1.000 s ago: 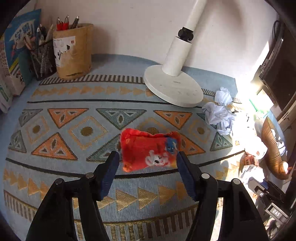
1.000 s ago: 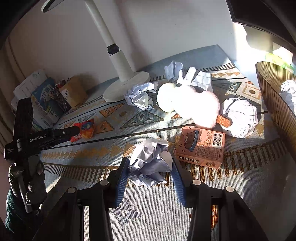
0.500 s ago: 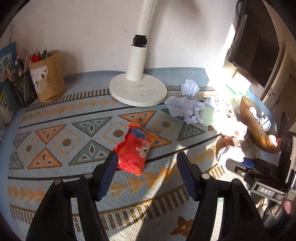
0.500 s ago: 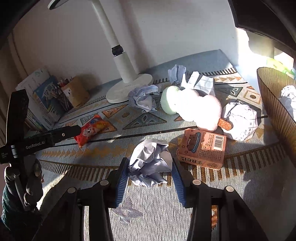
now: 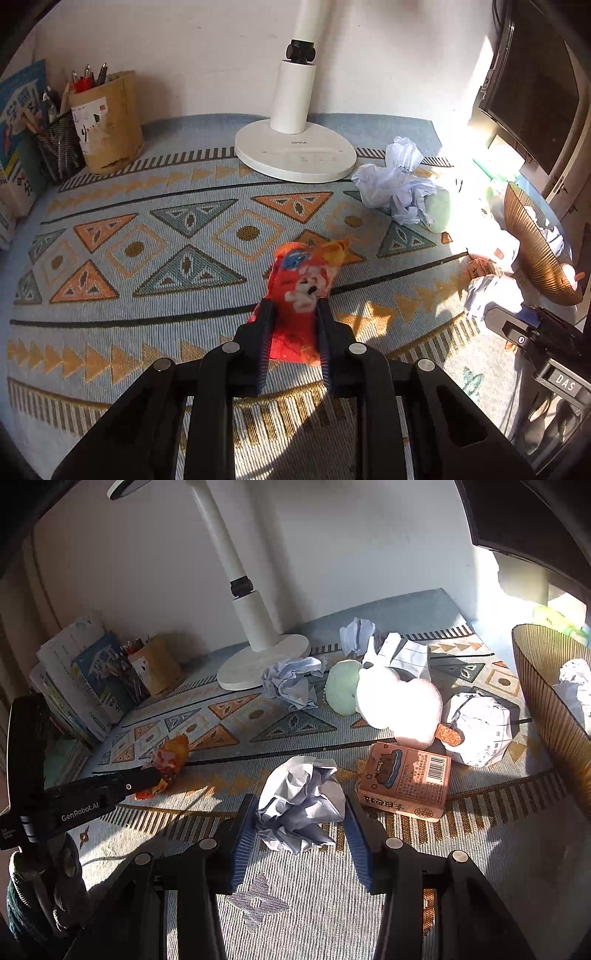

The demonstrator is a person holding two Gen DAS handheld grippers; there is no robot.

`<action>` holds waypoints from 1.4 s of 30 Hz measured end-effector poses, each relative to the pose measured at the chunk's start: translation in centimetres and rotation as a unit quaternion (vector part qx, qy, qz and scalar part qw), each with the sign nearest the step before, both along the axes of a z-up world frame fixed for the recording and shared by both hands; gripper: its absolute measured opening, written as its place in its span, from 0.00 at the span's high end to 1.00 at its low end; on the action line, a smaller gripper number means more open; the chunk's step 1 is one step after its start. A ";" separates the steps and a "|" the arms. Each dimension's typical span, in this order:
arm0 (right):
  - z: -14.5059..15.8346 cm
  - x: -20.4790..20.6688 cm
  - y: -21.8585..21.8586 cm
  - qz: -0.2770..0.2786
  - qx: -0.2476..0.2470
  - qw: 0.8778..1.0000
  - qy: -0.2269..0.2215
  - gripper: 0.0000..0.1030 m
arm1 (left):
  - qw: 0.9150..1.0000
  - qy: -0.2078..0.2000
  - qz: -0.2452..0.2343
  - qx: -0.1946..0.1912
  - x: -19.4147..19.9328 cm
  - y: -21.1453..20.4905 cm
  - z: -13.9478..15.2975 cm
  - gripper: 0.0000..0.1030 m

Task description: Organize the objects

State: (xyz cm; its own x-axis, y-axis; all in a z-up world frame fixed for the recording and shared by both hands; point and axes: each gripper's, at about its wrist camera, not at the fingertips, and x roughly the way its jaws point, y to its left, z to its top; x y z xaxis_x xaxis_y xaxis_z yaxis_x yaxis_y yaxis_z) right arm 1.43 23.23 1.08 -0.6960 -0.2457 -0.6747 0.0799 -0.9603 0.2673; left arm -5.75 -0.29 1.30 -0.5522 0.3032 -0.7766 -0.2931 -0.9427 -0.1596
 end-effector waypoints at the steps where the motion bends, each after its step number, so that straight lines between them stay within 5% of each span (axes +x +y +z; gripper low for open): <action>1: 0.0 0.0 -0.1 0.001 0.001 1.000 0.000 0.56 | 1.000 -0.003 0.008 0.003 1.3 0.2 0.2 0.81; 5: -0.1 -0.1 -0.2 -0.001 0.006 1.000 -0.003 0.56 | 1.000 -0.012 0.021 0.000 4.9 1.1 -0.1 0.75; 7: -0.1 0.0 -0.2 0.000 0.006 1.000 -0.003 0.56 | 0.999 -0.002 0.002 0.042 6.0 0.7 0.1 0.63; 9: -0.1 0.0 -0.2 0.004 0.005 1.000 -0.005 0.55 | 0.998 0.007 0.011 0.065 6.3 -0.2 0.6 0.34; 10: -0.1 -0.1 -0.3 0.004 0.006 1.000 -0.005 0.55 | 0.998 0.019 0.023 0.058 6.2 -0.6 0.8 0.09; 11: -0.1 -0.1 -0.3 0.003 0.008 1.000 -0.005 0.55 | 0.998 0.035 0.029 0.048 6.1 -0.8 1.0 0.04; 15: -0.2 -0.1 -0.3 0.005 0.008 1.000 -0.007 0.52 | 1.000 0.017 0.013 -0.008 3.7 0.7 -0.1 0.06; 16: -0.2 -0.1 -0.2 0.002 0.007 1.000 -0.007 0.46 | 1.000 0.005 0.008 -0.011 3.4 1.1 -0.6 0.20; 17: -0.1 0.0 -0.1 -0.001 0.005 1.000 -0.005 0.35 | 1.000 -0.009 0.005 -0.012 3.1 1.4 -1.1 0.44; 19: 0.3 0.4 0.3 0.000 -0.007 1.000 0.009 0.28 | 1.000 -0.004 0.011 -0.017 3.4 1.9 -1.2 0.56; 22: 0.8 1.0 0.7 -0.006 -0.017 0.999 0.027 0.13 | 0.999 -0.009 0.025 0.027 4.3 1.6 -0.7 0.69; 25: 0.7 0.8 1.0 -0.020 -0.020 0.999 0.021 0.09 | 0.997 -0.007 0.052 0.054 5.1 1.9 -0.4 0.70; 30: -0.4 0.0 1.1 -0.007 -0.032 0.999 -0.022 0.09 | 0.995 0.060 0.079 0.013 6.2 3.5 0.3 0.71; 32: -0.6 -0.4 0.5 0.000 -0.018 0.999 -0.030 0.11 | 0.996 0.057 0.070 0.004 6.3 3.7 0.1 0.71; 35: -1.0 -0.9 -0.5 0.010 0.003 0.999 -0.041 0.30 | 0.997 0.045 0.064 0.004 6.0 3.8 -0.2 0.71; 38: -1.5 -1.4 -0.3 0.000 -0.003 0.999 -0.054 0.35 | 0.998 0.029 0.053 0.019 5.7 3.4 -0.5 0.58; 42: -1.6 -1.4 0.5 -0.007 -0.024 0.998 -0.050 0.50 | 0.997 0.023 0.064 0.022 5.7 3.1 -0.7 0.58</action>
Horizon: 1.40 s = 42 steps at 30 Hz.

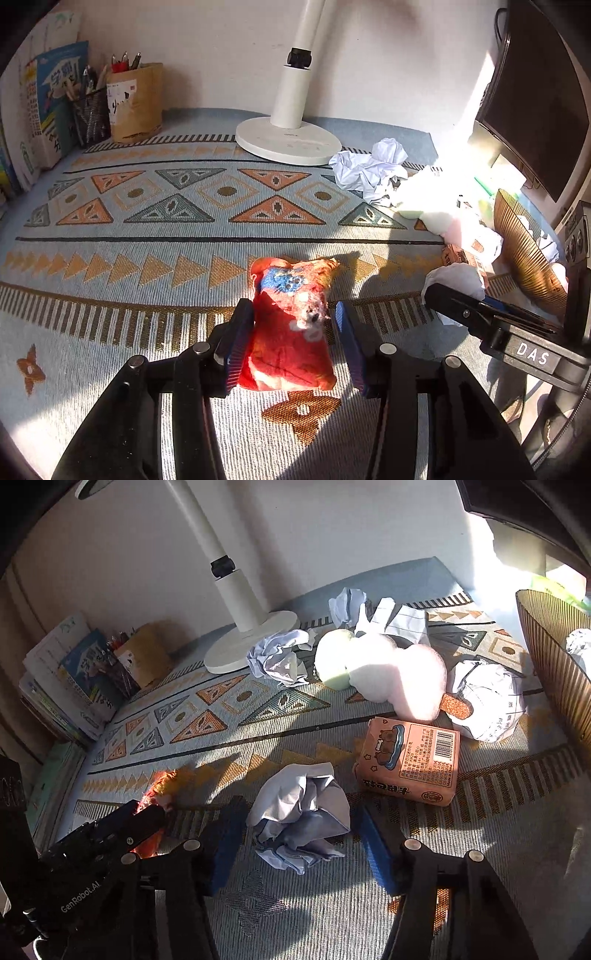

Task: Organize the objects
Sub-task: 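Carry the snack bag and paper over the woven bowl and open both tools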

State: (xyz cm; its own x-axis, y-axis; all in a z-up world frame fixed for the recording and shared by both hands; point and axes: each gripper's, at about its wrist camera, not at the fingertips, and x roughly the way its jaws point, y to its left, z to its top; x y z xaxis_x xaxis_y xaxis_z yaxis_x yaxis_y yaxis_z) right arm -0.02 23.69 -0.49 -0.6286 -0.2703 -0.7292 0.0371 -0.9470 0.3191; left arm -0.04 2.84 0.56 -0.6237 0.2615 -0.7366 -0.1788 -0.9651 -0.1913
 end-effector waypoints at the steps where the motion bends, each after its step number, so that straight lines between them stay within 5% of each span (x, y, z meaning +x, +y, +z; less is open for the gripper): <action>1: -0.1 -0.1 -0.1 0.004 0.001 1.000 -0.003 0.57 | 1.000 -0.002 0.000 -0.001 -0.1 0.0 -0.1 0.55; 6: 0.4 0.3 -0.8 0.017 0.012 1.000 0.013 0.58 | 0.999 -0.022 0.004 -0.047 -0.8 1.2 -0.6 0.50; 12: 3.0 3.7 0.0 0.044 -0.032 0.994 0.097 0.58 | 0.996 0.015 0.024 -0.079 0.4 2.0 0.5 0.79; 16: 5.3 6.0 3.9 0.006 -0.113 0.989 0.093 0.58 | 1.000 0.025 -0.010 -0.016 1.5 3.4 3.0 0.79; 22: 14.3 9.9 12.2 -0.135 -0.009 0.972 0.190 0.57 | 0.987 0.094 -0.119 0.058 1.6 11.4 10.7 0.79; 25: 15.1 10.5 16.7 -0.220 0.040 0.959 0.175 0.57 | 0.974 0.107 -0.178 0.086 0.5 16.8 13.0 0.79; 31: 11.5 9.2 22.3 -0.247 0.015 0.967 0.064 0.49 | 0.962 0.089 -0.247 0.076 -1.9 26.3 11.4 0.77; 33: 10.6 9.2 23.4 -0.260 0.004 0.965 0.046 0.44 | 0.961 0.087 -0.254 0.065 -2.2 27.8 10.4 0.64; 35: 10.6 9.6 23.9 -0.270 -0.003 0.962 0.048 0.37 | 0.963 0.074 -0.251 0.068 -2.4 28.3 9.6 0.46; 42: 13.3 10.6 19.6 -0.223 0.039 0.969 0.094 0.35 | 0.966 0.083 -0.228 0.094 -0.7 22.5 11.1 0.46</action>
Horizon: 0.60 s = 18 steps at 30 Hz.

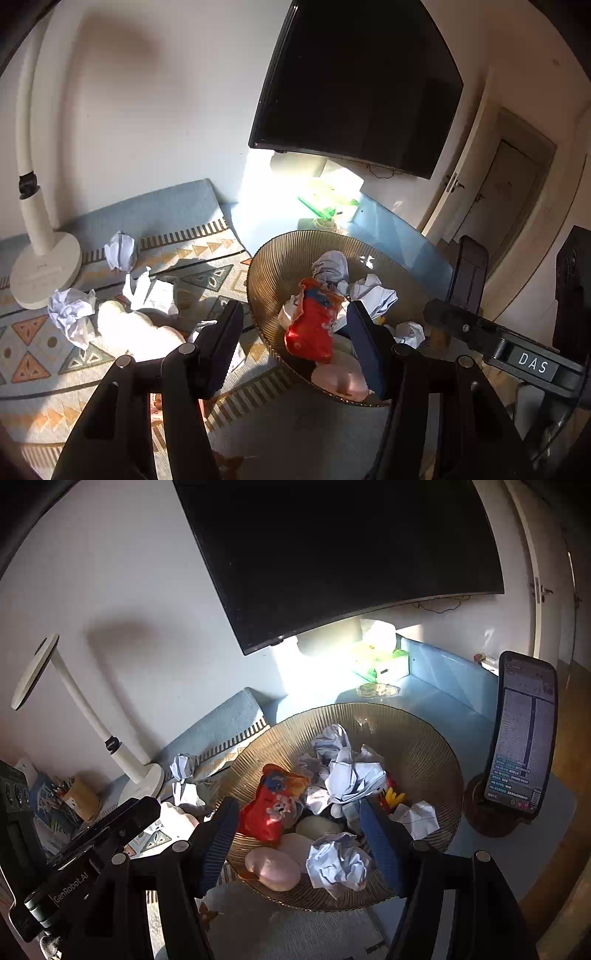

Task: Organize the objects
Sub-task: 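Carry the snack bag and paper over the woven bowl and open both tools, then withdraw both open tools back over the rug toward remaining items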

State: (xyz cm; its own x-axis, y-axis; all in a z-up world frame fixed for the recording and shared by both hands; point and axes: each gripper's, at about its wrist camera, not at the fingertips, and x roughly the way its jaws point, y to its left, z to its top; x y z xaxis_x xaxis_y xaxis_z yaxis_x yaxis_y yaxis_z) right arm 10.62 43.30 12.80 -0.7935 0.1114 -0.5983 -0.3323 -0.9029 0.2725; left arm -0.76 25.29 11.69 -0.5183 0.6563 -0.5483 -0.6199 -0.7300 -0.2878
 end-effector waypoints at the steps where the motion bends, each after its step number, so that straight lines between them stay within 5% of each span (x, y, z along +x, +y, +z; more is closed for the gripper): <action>1: 0.6 0.0 -1.6 0.013 0.016 1.000 0.009 0.35 | 1.000 0.007 0.014 0.008 0.4 -1.8 0.5 0.46; 3: 1.7 -0.2 -5.2 0.046 0.056 0.997 0.023 0.34 | 0.998 0.038 0.055 0.015 1.7 -5.7 1.3 0.45; 5: 2.2 -0.7 -9.0 0.072 0.098 0.992 0.040 0.06 | 0.992 0.078 0.104 0.001 3.2 -9.5 2.0 0.39; 6: 2.2 -0.7 -10.8 0.083 0.110 0.989 0.053 0.00 | 0.987 0.098 0.131 -0.012 3.9 -11.0 2.1 0.32; 8: 1.4 -1.1 -13.4 0.112 0.101 0.985 0.082 0.00 | 0.976 0.126 0.173 -0.032 5.1 -14.0 1.8 0.00; 9: 0.5 -1.9 -14.5 0.130 0.082 0.985 0.078 0.00 | 0.973 0.131 0.189 -0.034 5.4 -15.5 1.3 0.01; 11: -2.1 -4.1 -16.1 0.173 0.042 0.983 0.043 0.00 | 0.969 0.106 0.220 -0.044 4.9 -18.0 -0.3 0.01; 14: -6.9 -7.0 -18.0 0.172 0.058 0.983 -0.021 0.00 | 0.967 0.040 0.245 -0.054 2.5 -20.7 -3.5 0.01; 16: -9.6 -7.9 -18.5 0.171 0.077 0.981 -0.038 0.00 | 0.959 0.013 0.274 -0.064 1.0 -22.1 -5.8 0.01; 18: -11.4 -8.8 -17.9 0.183 0.039 0.980 -0.071 0.02 | 0.953 -0.002 0.295 -0.070 -0.3 -22.7 -7.7 0.01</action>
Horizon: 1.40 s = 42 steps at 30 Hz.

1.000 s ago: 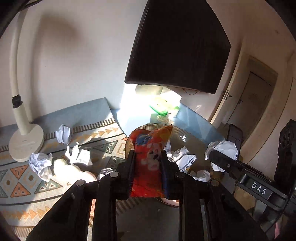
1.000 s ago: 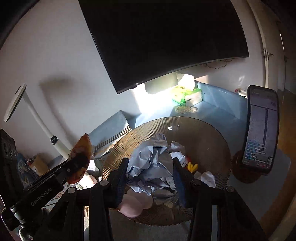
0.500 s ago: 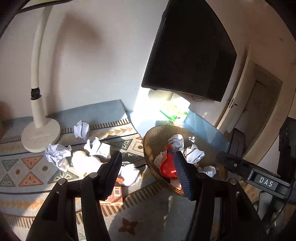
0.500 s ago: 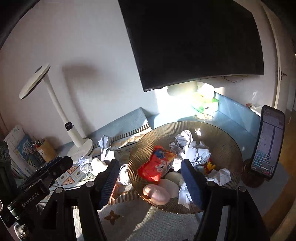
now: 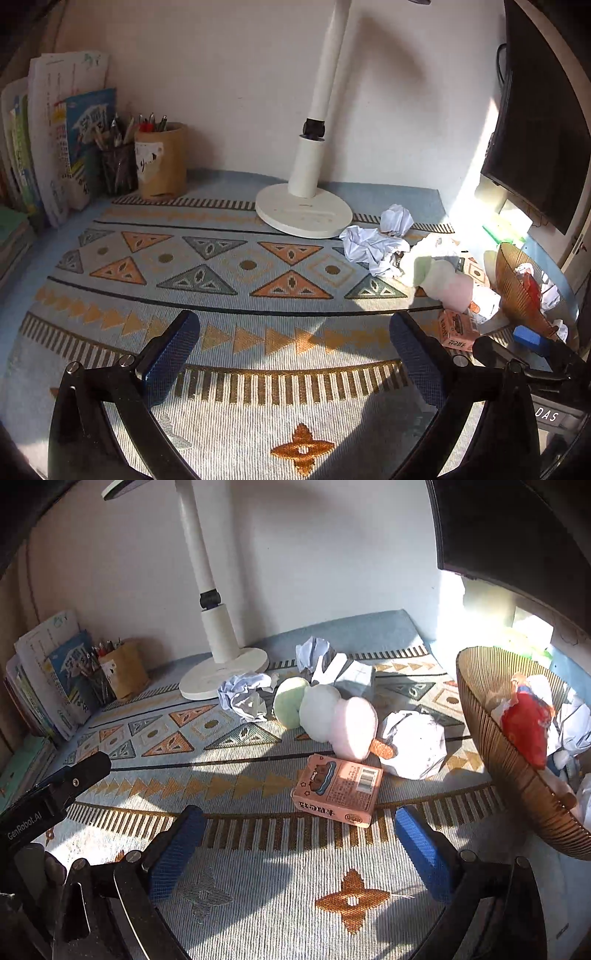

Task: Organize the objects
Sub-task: 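Withdraw both open tools back over the rug toward remaining items, then grasp crumpled white paper with the left tool while the right reaches the pink box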

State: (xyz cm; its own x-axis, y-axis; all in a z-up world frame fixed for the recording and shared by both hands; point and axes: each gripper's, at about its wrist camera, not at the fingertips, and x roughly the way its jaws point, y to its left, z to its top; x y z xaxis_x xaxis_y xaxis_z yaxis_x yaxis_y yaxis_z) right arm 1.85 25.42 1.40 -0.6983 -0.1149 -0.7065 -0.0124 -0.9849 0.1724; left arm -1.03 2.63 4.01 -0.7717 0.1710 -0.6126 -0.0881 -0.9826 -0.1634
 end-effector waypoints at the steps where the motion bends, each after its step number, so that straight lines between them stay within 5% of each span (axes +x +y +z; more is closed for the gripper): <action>1: 0.0 -0.1 0.5 0.001 -0.018 1.000 0.004 0.03 | 1.000 -0.006 0.007 0.000 -0.3 -0.3 -0.9 0.01; 3: -0.2 -0.3 2.0 -0.019 -0.048 0.999 0.000 0.03 | 0.999 -0.045 0.013 -0.004 -1.2 -0.1 -2.3 0.01; 9: -0.3 0.2 4.9 -0.057 -0.115 0.992 0.004 0.02 | 0.999 -0.046 0.000 0.001 -0.6 -0.2 -2.5 0.01; 18: -0.3 -2.3 3.3 -0.028 -0.070 0.997 -0.032 0.03 | 0.998 -0.057 -0.009 0.016 -0.9 -0.5 -2.4 0.01; 21: -0.1 -3.9 2.6 -0.027 0.000 0.999 -0.035 0.07 | 0.986 -0.106 -0.073 0.106 -2.7 -1.2 -2.1 0.01; 24: -1.3 -5.1 2.8 -0.009 -0.011 0.998 -0.062 0.10 | 0.973 -0.122 -0.099 0.168 -6.0 -0.9 -0.5 0.01; 26: -1.7 -5.2 2.7 0.006 -0.023 0.997 -0.072 0.16 | 0.973 -0.131 -0.123 0.146 -8.9 1.1 -0.2 0.01; 30: -0.5 -3.6 0.5 0.122 -0.068 0.989 -0.051 0.16 | 0.976 -0.139 -0.128 0.112 -13.1 5.4 -1.3 0.01; 35: 0.1 -3.8 2.5 0.086 -0.032 0.994 -0.054 0.16 | 0.979 -0.149 -0.104 0.089 -15.5 8.4 -2.9 0.01; 38: -0.5 -5.3 1.5 0.123 -0.005 0.989 -0.080 0.16 | 0.981 -0.151 -0.100 0.065 -16.0 9.9 -3.8 0.02; 39: -0.7 -5.5 1.0 0.139 0.003 0.987 -0.084 0.16 | 0.981 -0.154 -0.100 0.069 -16.3 10.0 -4.0 0.08; 41: -1.1 -5.8 -0.1 0.153 0.019 0.985 -0.074 0.16 | 0.979 -0.162 -0.102 0.069 -16.5 10.1 -4.4 0.38; 42: -1.3 -6.1 -0.6 0.156 0.027 0.985 -0.073 0.16 | 0.980 -0.158 -0.103 0.060 -16.4 10.1 -4.3 0.38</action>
State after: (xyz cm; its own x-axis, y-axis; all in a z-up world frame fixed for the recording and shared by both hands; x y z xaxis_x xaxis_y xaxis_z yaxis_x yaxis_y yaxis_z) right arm -4.22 24.85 0.14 -0.5260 -0.2674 -0.8074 0.2719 -0.9524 0.1382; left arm -17.44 12.68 -0.26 -0.4876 0.3890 -0.7816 -0.2087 -0.9212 -0.3283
